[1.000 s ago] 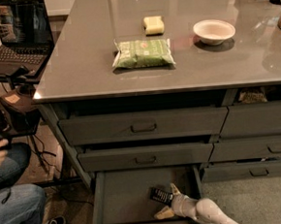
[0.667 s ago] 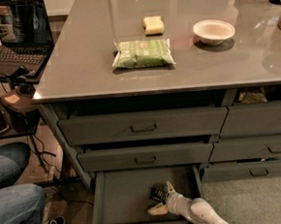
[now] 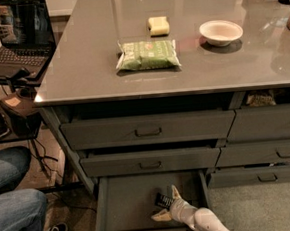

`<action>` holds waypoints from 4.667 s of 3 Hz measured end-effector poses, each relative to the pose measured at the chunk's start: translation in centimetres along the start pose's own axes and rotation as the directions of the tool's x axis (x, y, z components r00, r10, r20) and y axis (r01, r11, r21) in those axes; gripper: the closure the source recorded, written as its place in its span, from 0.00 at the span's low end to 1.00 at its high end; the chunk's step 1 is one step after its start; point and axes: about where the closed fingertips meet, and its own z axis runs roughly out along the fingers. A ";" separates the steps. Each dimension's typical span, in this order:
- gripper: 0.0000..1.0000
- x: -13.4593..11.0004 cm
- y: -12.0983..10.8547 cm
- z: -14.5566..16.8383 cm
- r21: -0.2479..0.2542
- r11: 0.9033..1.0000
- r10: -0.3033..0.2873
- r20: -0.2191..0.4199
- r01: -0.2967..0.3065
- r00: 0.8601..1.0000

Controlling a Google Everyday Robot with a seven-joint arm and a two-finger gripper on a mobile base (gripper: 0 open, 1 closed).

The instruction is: Pick rxbar chocolate from bottom drawer and place on counter

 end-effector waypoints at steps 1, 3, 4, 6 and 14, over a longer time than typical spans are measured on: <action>0.00 0.0 0.0 0.0 -0.003 1.000 0.003 0.000 -0.003 1.000; 0.00 0.8 -1.4 0.2 0.089 0.995 -0.029 -0.060 0.034 0.998; 0.00 0.8 -1.4 0.2 0.089 0.995 -0.029 -0.059 0.034 0.998; 0.00 0.6 -1.3 0.3 0.118 0.991 -0.058 -0.094 0.069 0.994; 0.42 3.1 -3.6 4.5 0.030 0.998 -0.050 -0.249 0.060 0.967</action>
Offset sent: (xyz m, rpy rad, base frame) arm 0.0201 -0.0169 0.0172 -1.2247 -0.0199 -0.2809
